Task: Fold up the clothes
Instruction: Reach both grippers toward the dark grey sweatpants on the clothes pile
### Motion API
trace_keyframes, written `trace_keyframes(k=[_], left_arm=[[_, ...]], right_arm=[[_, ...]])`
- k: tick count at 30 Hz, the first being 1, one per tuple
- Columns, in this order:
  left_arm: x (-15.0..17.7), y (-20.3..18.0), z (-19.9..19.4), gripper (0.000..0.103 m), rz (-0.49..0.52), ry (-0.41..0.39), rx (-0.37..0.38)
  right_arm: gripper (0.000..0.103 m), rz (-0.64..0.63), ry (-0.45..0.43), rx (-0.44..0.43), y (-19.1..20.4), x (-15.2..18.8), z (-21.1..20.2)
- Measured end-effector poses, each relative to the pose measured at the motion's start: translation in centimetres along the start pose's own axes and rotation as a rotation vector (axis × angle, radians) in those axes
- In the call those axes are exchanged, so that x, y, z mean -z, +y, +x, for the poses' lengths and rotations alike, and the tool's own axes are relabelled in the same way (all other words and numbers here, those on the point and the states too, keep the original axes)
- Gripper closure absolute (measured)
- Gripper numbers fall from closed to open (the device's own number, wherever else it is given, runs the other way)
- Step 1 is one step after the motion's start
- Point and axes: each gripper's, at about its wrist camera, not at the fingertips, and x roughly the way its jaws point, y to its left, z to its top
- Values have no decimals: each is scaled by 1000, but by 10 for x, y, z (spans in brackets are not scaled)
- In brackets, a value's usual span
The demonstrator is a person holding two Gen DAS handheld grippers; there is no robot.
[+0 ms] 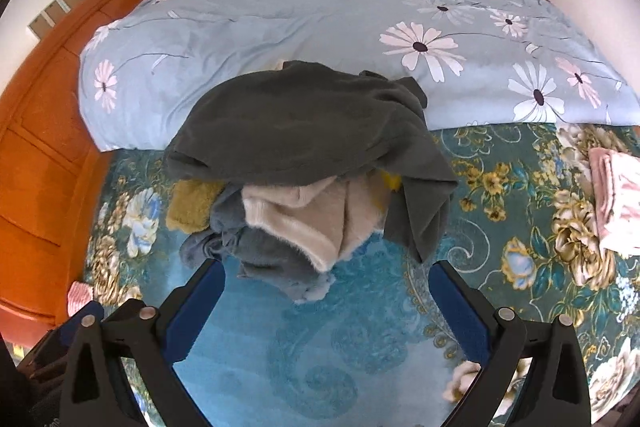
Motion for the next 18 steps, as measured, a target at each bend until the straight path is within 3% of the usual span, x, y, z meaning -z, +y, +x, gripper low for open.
trace_keyframes(k=[5,12,18], left_arm=[[-27,28,25,10,54,19,50],[-46,64,79,10,15,114,150],[-62,87,101,10,-5,109,222]], right_arm=[[0,-6,12,78,25,-15,25],[0,-41,54,189,62,-31,68],[0,-128,93,238,91,-42,106]])
